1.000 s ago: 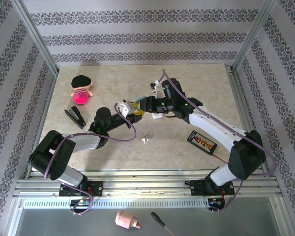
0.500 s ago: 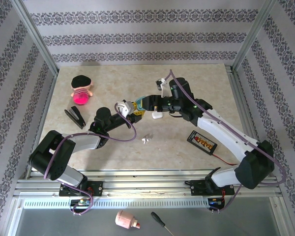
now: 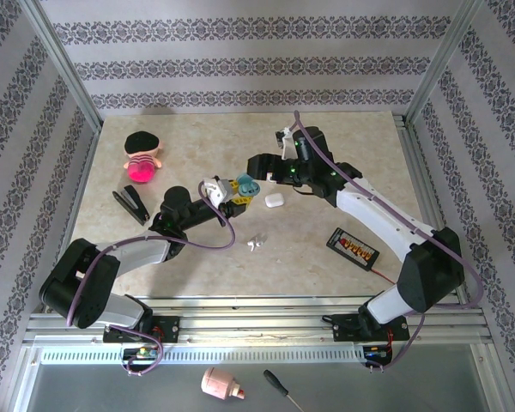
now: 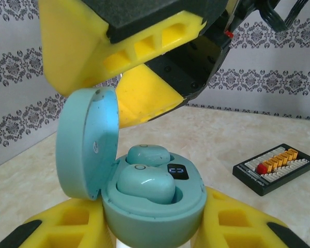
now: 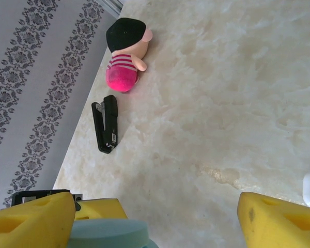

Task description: Insert wireless bluetooth earbuds into charging case

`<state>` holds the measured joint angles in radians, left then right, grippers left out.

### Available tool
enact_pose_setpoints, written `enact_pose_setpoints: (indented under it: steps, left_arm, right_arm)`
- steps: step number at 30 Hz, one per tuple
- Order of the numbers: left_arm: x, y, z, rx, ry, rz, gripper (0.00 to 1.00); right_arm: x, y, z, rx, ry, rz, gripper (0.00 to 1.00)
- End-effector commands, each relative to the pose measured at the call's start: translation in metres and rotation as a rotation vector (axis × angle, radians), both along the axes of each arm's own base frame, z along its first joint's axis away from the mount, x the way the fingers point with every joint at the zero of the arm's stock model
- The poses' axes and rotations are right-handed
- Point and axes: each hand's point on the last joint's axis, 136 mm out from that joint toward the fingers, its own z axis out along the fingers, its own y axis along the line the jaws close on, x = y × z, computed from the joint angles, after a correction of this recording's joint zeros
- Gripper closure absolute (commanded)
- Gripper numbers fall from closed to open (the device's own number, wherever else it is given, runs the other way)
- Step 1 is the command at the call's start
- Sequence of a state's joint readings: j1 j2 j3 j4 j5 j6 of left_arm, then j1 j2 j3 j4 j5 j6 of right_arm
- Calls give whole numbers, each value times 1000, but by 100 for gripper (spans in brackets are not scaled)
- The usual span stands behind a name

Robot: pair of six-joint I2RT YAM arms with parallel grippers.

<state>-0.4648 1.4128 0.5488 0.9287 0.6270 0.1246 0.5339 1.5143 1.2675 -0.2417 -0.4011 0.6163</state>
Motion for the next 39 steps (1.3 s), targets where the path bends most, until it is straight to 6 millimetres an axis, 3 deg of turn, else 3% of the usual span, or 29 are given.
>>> enact_pose_setpoints:
  steps: [1, 11, 22, 33, 39]
  left_arm:
    - [2, -3, 22, -22, -66, 8, 83]
    - [13, 3, 25, -39, -63, 73, 83]
    - [16, 9, 44, -187, -88, 99, 82]
    - [20, 10, 58, -240, -117, 96, 82]
    - [22, 10, 58, -245, -119, 95, 82]
  right_arm:
    - [-5, 4, 6, 35, 8, 21, 19]
    - [-13, -1, 6, 80, 30, 17, 20]
    - [-19, 2, 45, 548, 165, 61, 21]
    - [-16, 15, 50, 739, 263, 103, 27]
    - [-21, 26, 48, 746, 288, 131, 31]
